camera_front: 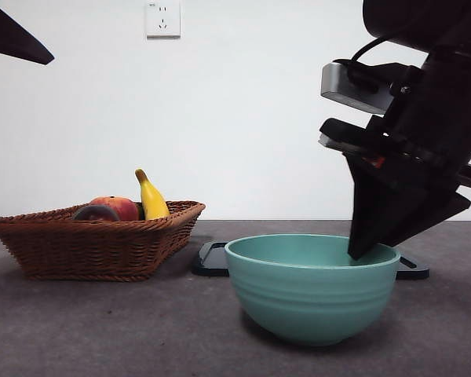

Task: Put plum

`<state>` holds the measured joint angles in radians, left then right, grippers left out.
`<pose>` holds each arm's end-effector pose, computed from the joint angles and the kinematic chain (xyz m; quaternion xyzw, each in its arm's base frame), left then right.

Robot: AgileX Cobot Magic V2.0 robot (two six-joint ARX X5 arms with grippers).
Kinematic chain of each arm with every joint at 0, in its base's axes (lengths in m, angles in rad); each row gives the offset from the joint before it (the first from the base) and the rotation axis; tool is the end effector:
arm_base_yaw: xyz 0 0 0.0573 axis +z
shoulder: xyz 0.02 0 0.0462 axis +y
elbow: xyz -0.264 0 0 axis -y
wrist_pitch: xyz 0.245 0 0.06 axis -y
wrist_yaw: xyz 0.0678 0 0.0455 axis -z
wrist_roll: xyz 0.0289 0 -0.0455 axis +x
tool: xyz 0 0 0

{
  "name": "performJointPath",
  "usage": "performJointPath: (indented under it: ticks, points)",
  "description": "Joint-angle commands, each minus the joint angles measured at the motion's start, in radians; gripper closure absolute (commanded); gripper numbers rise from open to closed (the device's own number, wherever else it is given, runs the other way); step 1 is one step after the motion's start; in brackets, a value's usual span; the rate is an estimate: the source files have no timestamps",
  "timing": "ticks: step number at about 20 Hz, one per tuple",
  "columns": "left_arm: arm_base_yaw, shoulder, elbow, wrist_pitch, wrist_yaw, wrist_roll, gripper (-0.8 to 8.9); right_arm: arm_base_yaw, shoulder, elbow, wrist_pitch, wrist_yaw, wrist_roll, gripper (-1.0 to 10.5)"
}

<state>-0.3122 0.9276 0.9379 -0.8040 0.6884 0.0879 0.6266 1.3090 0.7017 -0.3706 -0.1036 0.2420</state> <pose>0.1554 -0.0695 0.3130 -0.0367 0.3599 -0.4587 0.8116 0.1935 0.1438 0.1879 -0.0210 0.4885 0.2581 0.8333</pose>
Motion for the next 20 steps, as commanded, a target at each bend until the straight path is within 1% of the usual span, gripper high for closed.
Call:
performJointPath:
  ticks: [1,2,5,7,10,11,13,16,20]
  points:
    - [-0.003,0.006,0.011,0.010,0.009,0.009,4.10,0.008,0.011,0.003,0.004,0.001,0.035,6.9]
    - [-0.003,0.006,0.011,0.010,0.009,0.009,4.10,0.008,0.011,0.004,0.005,0.001,0.042,6.7]
    - [-0.003,0.006,0.011,0.011,0.009,0.009,4.10,0.008,-0.010,0.015,-0.003,0.001,0.047,6.7]
    - [-0.003,0.006,0.011,0.011,0.009,0.009,4.10,0.008,-0.057,0.036,-0.040,0.015,0.047,6.7]
    - [-0.003,0.006,0.011,0.010,0.009,0.008,4.10,0.006,-0.174,0.076,-0.127,0.076,0.046,6.3]
    - [-0.003,0.006,0.011,0.010,0.009,0.008,4.10,0.005,-0.223,0.091,-0.156,0.087,0.046,6.1]
    - [-0.003,0.006,0.011,0.009,0.009,0.008,4.10,0.004,-0.317,0.122,-0.213,0.084,0.045,6.1]
    - [-0.003,0.006,0.011,0.011,0.009,0.008,4.10,0.005,-0.460,0.157,-0.304,0.057,0.048,6.1]
    - [-0.003,0.006,0.011,0.011,0.009,0.008,4.10,0.005,-0.627,0.165,-0.424,-0.094,0.067,6.1]
